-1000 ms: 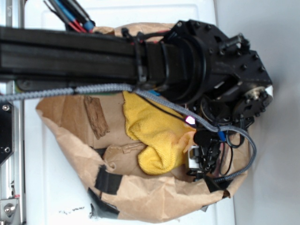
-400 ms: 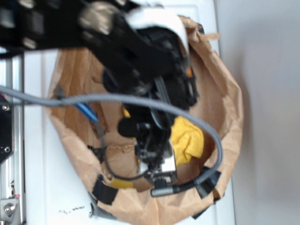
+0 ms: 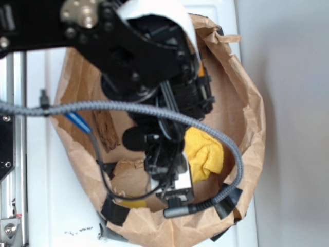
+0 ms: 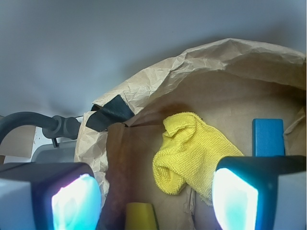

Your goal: Grab the yellow cloth.

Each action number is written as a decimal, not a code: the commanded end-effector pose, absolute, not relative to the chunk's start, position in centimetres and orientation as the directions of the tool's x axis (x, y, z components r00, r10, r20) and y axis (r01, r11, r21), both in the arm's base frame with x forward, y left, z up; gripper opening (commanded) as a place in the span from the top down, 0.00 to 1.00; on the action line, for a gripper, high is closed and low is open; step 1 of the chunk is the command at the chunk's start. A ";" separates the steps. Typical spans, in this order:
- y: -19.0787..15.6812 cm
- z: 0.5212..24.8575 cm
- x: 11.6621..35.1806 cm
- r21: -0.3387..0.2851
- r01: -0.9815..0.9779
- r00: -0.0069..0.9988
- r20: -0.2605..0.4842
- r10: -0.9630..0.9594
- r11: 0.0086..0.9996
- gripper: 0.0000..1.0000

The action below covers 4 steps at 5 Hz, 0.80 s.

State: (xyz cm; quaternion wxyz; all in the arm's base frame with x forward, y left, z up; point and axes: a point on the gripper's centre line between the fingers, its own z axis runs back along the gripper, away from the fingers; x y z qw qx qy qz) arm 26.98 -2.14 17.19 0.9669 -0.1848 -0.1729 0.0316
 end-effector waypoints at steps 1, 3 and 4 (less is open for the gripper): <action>-2.8 10.8 26.6 -0.224 0.039 0.967 0.253 0.020 0.974 0.00; -4.1 7.3 26.7 -0.250 0.066 0.971 0.241 -0.004 0.966 0.00; -6.0 5.7 29.8 -0.267 0.035 0.970 0.242 0.032 0.963 0.00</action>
